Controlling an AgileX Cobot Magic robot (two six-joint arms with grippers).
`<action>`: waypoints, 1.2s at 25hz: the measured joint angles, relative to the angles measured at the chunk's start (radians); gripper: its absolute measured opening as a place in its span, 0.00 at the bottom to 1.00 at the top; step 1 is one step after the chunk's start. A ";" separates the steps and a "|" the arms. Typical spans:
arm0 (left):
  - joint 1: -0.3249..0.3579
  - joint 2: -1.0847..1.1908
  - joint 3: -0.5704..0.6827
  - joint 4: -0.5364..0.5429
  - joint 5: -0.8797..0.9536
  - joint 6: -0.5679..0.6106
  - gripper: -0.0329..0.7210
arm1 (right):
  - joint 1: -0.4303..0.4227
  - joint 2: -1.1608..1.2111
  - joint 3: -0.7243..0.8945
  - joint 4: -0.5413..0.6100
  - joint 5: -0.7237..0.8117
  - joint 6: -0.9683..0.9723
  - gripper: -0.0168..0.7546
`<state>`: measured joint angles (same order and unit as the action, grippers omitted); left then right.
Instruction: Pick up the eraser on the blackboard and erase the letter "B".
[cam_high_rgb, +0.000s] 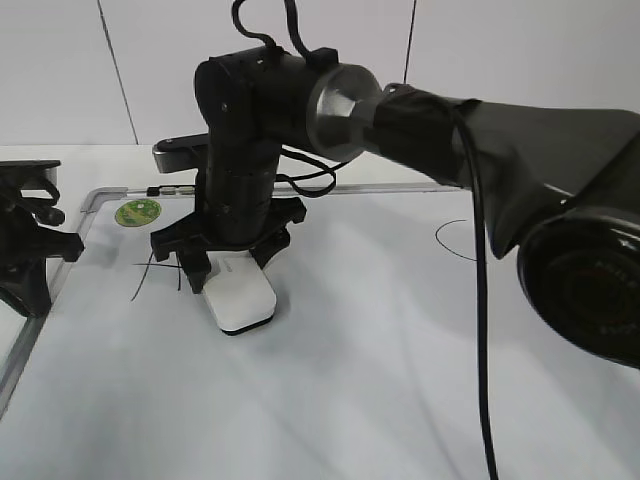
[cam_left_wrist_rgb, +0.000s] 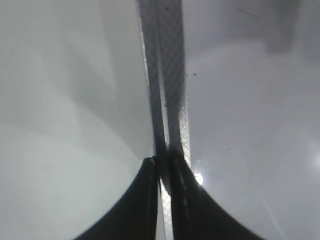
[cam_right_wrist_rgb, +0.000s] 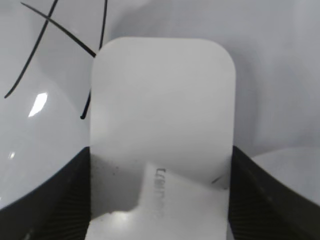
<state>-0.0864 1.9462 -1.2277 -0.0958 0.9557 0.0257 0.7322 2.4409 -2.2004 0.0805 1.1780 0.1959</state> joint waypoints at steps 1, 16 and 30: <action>0.000 0.000 0.000 0.000 0.000 0.000 0.07 | 0.000 -0.001 0.001 0.000 -0.001 0.000 0.72; 0.000 0.000 0.000 -0.004 0.000 0.002 0.07 | 0.007 -0.028 0.075 -0.069 -0.048 -0.004 0.72; 0.000 0.000 0.000 -0.009 -0.005 0.004 0.07 | -0.034 -0.031 0.075 -0.181 -0.030 0.053 0.72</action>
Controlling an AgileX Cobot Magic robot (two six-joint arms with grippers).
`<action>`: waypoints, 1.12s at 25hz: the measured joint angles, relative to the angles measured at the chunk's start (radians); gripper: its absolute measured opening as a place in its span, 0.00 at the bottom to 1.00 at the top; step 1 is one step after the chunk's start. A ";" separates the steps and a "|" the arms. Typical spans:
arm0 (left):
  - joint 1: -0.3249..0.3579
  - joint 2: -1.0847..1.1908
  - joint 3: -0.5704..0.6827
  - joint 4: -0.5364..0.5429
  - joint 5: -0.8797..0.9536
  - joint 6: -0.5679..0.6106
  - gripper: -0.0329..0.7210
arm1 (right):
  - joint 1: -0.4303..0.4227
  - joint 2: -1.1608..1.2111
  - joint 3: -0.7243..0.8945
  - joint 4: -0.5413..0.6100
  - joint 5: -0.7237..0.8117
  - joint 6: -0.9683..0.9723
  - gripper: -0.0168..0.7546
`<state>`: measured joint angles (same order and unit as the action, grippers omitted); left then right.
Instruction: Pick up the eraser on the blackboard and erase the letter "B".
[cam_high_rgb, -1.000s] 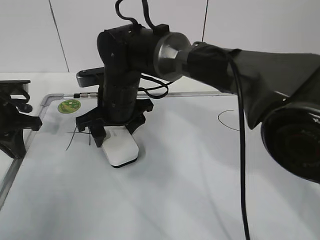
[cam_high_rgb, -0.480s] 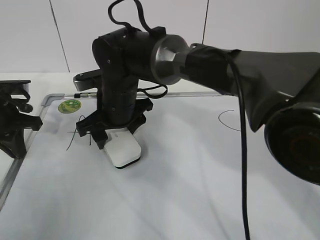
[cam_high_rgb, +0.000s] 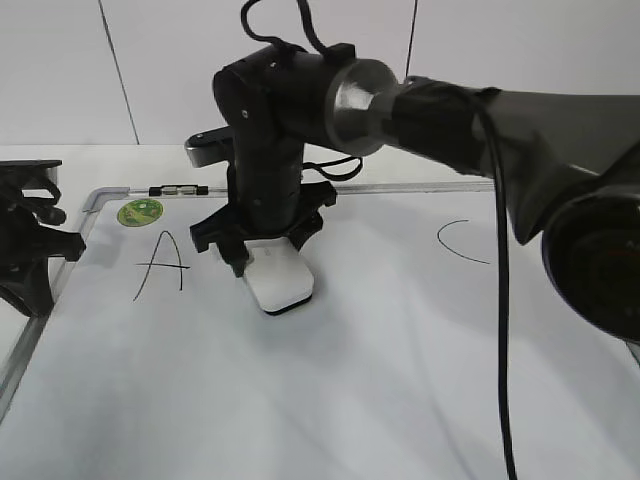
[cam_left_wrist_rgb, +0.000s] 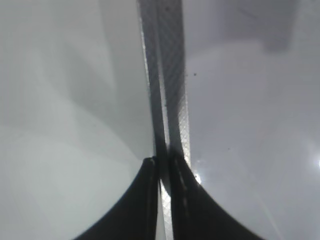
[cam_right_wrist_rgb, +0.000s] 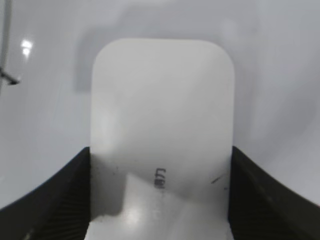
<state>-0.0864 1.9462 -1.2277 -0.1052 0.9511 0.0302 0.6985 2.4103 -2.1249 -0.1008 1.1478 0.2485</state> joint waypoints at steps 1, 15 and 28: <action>0.000 0.000 0.000 0.000 0.000 0.000 0.07 | -0.010 0.000 0.000 -0.007 0.000 0.002 0.72; 0.000 0.000 0.000 0.000 0.004 0.001 0.07 | -0.019 0.044 -0.142 -0.050 0.081 -0.011 0.72; 0.000 0.000 0.000 -0.004 0.005 0.002 0.07 | -0.023 0.049 -0.297 -0.030 0.077 -0.033 0.72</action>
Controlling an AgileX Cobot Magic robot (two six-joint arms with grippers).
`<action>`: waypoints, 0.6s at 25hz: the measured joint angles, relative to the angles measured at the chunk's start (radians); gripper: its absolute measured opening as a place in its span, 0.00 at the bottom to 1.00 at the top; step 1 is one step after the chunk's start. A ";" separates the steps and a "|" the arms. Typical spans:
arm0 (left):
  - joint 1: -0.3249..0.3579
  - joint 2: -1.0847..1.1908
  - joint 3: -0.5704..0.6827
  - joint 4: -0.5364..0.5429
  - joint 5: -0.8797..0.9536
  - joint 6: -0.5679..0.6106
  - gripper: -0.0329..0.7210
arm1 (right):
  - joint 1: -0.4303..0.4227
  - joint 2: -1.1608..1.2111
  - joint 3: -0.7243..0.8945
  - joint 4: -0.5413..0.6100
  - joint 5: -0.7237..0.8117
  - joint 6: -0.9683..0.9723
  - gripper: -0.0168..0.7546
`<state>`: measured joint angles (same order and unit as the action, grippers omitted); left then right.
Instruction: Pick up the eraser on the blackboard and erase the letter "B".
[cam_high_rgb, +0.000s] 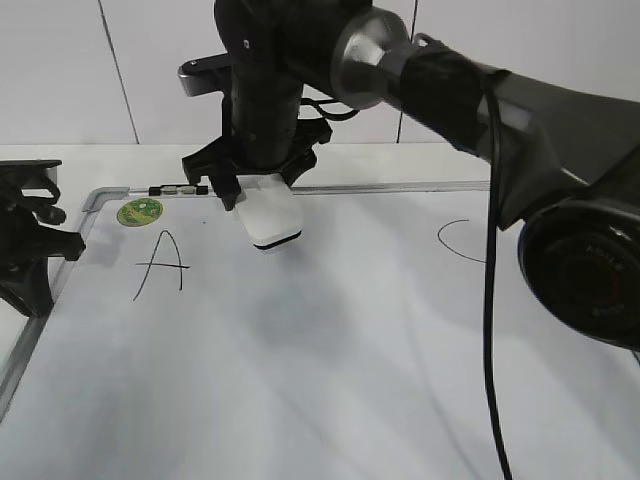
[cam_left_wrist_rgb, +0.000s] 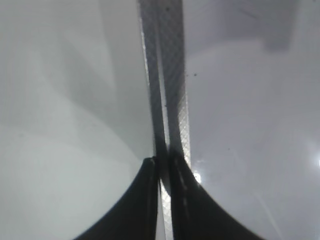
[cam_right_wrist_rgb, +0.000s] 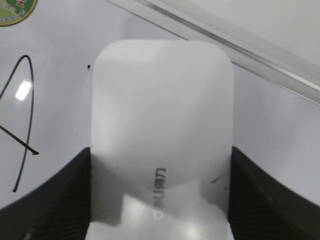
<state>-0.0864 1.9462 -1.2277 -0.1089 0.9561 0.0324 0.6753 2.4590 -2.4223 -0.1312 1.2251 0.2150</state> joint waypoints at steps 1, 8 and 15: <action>0.000 0.000 0.000 0.000 0.000 0.000 0.07 | 0.000 0.000 0.000 0.008 -0.011 -0.005 0.72; 0.000 0.000 0.000 0.000 0.000 0.000 0.07 | 0.000 0.000 0.000 0.063 -0.111 -0.051 0.72; 0.000 0.000 0.000 0.000 0.000 0.000 0.07 | 0.000 0.052 -0.009 0.106 -0.135 -0.097 0.72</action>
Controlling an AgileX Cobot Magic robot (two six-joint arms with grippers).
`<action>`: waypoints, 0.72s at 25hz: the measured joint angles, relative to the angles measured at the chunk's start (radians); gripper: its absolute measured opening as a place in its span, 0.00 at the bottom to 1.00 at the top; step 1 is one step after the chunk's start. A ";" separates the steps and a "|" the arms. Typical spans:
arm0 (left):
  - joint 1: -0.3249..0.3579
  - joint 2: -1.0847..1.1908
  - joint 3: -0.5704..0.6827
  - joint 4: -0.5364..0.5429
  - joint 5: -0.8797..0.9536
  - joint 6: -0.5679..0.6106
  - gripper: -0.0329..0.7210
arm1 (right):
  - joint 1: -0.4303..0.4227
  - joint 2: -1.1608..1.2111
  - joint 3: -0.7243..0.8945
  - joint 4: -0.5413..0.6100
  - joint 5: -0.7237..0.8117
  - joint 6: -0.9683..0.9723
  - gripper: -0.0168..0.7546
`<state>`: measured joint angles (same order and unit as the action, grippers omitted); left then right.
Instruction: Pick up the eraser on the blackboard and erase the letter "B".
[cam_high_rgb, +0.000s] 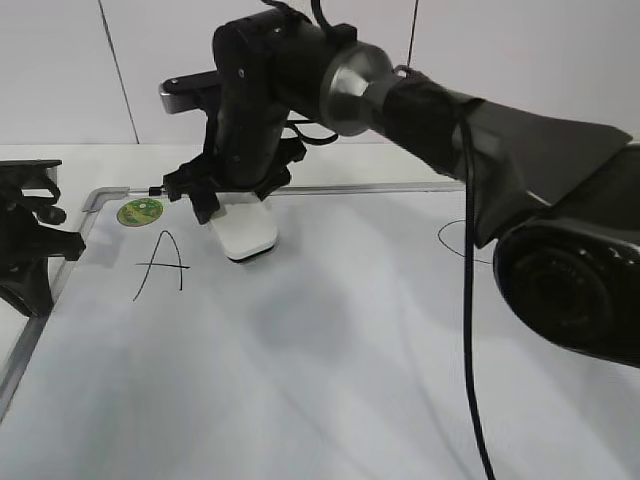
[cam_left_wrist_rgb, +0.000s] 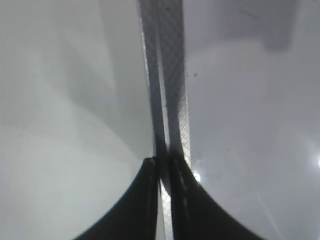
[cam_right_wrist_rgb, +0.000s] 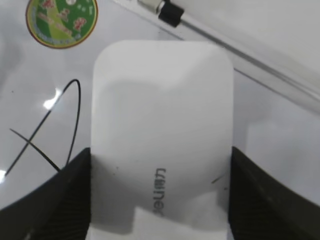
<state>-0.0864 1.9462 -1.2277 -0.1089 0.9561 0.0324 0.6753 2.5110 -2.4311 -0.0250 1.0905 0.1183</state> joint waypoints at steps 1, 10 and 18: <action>0.000 0.000 0.000 0.000 0.000 0.000 0.07 | 0.000 0.009 0.000 0.003 0.000 -0.002 0.72; 0.000 0.000 0.000 0.000 0.000 0.000 0.07 | 0.000 0.066 -0.021 0.016 -0.001 -0.029 0.72; 0.000 0.000 0.000 0.000 0.000 0.000 0.07 | 0.000 0.092 -0.050 0.025 0.004 -0.039 0.72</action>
<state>-0.0864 1.9462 -1.2277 -0.1089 0.9561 0.0324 0.6753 2.6030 -2.4811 0.0000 1.0947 0.0790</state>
